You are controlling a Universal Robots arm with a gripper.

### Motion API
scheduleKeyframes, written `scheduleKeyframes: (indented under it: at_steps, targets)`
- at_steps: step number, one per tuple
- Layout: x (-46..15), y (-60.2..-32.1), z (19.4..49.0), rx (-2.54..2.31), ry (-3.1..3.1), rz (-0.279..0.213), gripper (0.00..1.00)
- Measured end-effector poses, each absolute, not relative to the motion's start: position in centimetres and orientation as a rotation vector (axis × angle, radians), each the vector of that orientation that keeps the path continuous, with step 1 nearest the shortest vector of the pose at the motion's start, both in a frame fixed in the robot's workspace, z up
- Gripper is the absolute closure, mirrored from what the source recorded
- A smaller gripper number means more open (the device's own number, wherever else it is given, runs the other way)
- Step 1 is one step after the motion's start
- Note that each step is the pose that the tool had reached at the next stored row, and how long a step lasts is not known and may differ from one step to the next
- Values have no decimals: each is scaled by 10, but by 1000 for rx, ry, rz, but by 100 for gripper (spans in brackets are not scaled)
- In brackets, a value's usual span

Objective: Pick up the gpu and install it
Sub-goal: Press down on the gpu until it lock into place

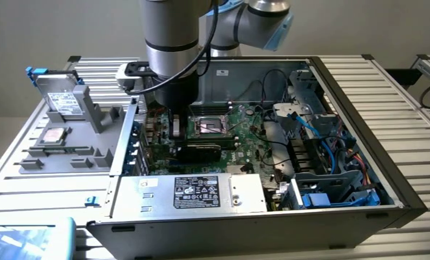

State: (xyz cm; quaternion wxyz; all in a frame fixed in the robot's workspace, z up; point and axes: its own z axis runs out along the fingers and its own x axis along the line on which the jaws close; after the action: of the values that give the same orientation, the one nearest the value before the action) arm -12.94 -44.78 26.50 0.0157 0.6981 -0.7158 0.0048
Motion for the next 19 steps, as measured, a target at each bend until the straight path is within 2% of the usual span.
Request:
scheduleKeyframes:
  at_steps: [4, 8, 19]
  targets:
    - [-126, -448, 279, 2169, -2227, 13, 88]
    - [-109, -448, 280, 2168, -2225, 11, 88]
    - [-102, -449, 265, 2162, -2219, 0, 88]
